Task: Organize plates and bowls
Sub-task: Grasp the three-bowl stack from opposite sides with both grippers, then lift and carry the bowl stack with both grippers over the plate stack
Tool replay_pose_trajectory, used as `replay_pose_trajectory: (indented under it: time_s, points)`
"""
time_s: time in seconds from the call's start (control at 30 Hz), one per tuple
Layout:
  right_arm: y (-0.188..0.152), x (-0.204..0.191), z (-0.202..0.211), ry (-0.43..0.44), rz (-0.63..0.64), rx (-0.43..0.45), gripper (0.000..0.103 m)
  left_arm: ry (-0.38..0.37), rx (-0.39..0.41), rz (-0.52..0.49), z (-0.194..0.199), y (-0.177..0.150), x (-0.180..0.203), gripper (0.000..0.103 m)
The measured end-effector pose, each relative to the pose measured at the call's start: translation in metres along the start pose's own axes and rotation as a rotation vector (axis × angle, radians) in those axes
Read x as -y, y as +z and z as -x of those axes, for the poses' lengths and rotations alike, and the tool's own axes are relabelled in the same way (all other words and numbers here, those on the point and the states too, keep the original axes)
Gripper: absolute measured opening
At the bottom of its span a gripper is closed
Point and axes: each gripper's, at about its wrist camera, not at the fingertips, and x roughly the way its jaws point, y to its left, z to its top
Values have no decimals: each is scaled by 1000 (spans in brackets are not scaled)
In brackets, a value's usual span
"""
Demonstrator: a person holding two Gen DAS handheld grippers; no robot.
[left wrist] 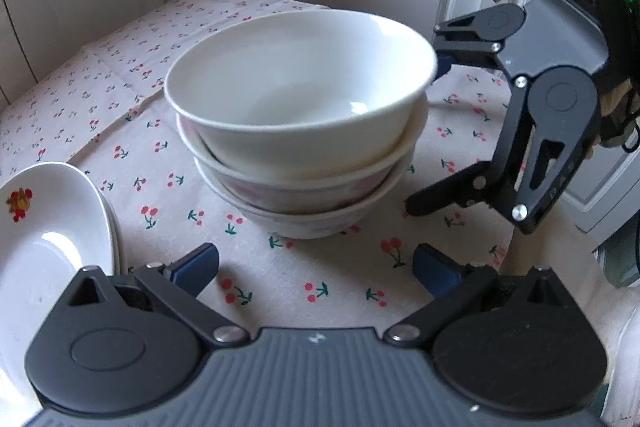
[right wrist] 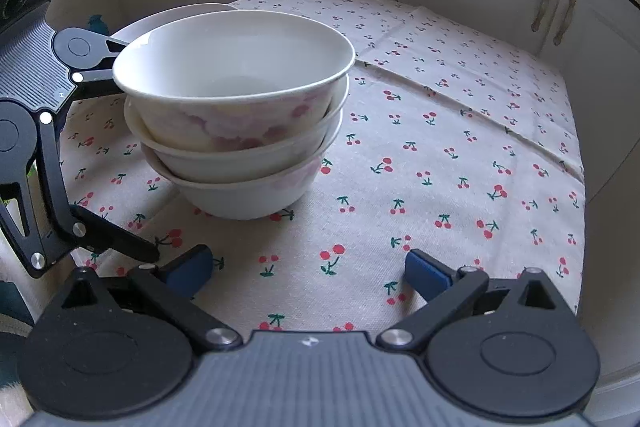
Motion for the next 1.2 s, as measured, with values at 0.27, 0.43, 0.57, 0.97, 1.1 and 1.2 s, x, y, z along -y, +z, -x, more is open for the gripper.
replay_pose_trajectory:
  time_s: [0.27, 0.43, 0.57, 0.97, 1.1, 1.2]
  points:
    - [1, 3, 2, 20, 40, 7, 103, -17, -39, -9, -6, 9, -6, 102]
    - [11, 8, 11, 78, 84, 43, 103, -9, -16, -59, -2, 13, -10, 102]
    - [22, 6, 11, 111, 126, 47, 103, -7, -15, -102, -2, 19, -14, 102]
    - [46, -3, 8, 180, 254, 25, 100, -88, 27, -172, 7, 30, -28, 102]
    - [52, -8, 11, 196, 298, 25, 96, -122, 30, -209, 8, 34, -32, 100]
    - [54, -9, 10, 217, 315, 9, 91, -166, 23, -225, 5, 37, -37, 96]
